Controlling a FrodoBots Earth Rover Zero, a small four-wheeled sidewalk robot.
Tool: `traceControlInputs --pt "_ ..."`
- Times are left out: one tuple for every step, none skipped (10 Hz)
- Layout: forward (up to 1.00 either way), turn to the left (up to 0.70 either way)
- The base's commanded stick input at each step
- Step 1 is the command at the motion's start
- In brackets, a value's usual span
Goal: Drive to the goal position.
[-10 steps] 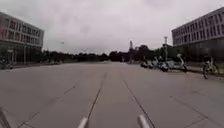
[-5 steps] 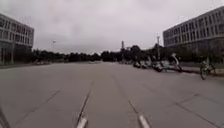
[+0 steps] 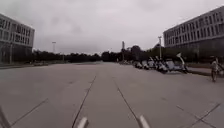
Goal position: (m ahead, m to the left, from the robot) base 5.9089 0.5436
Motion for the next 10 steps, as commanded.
traceControlInputs --pt "1.0 -0.01" --pt "1.0 -0.23" --pt "1.0 0.0" --pt "1.0 0.0" --pt "1.0 -0.12" --pt "1.0 -0.23" --pt "1.0 -0.03" --pt "1.0 0.0" --pt "1.0 0.0" --pt "1.0 0.0"
